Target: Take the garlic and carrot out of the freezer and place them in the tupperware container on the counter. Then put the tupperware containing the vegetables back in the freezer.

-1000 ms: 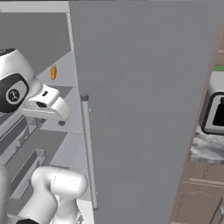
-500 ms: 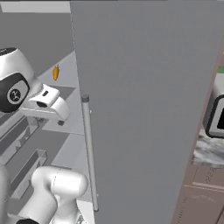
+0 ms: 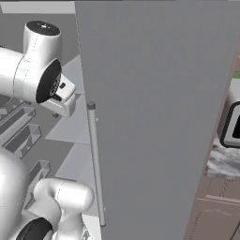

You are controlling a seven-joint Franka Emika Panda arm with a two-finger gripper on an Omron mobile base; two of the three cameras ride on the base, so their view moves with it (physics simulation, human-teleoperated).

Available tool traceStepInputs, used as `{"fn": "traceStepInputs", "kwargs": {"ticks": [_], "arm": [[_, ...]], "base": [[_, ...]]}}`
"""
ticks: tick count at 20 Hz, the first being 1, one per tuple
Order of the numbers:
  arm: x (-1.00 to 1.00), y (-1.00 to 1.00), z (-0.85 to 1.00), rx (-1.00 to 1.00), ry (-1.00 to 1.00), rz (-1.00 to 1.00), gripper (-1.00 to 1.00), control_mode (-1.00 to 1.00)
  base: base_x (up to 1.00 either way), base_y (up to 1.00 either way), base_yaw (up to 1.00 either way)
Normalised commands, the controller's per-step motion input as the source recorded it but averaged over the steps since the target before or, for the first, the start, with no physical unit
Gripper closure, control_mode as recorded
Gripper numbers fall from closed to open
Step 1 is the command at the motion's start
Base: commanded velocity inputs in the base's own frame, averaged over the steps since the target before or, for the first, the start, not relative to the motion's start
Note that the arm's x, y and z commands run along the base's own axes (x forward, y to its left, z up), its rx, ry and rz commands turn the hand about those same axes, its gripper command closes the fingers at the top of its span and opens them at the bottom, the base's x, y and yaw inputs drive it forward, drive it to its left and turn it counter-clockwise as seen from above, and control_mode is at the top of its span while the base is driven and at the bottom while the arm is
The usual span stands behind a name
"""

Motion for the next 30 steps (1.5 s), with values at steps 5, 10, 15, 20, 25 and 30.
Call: {"fn": "traceStepInputs", "kwargs": {"ticks": [5, 10, 15, 20, 25, 30], "arm": [[0.23, 0.26, 0.45, 0.1, -0.16, 0.11, -1.0, -1.0], [0.3, 0.46, 0.12, -0.01, -0.16, 0.06, -1.0, -1.0], [0.46, 0.49, 0.0, -0.05, -0.13, 0.06, -1.0, -1.0], [0.71, 0.26, 0.0, -0.08, -0.09, 0.03, -1.0, -1.0], [0.81, 0.04, 0.0, -0.06, 0.0, 0.01, -1.0, -1.0], [0.67, 0.14, -0.05, -0.1, 0.0, 0.0, -1.0, -1.0]], "base": [[0.0, 0.0, 0.0], [0.0, 0.0, 0.0], [0.0, 0.0, 0.0], [0.0, 0.0, 0.0], [0.0, 0.0, 0.0], [0.0, 0.0, 0.0]]}}
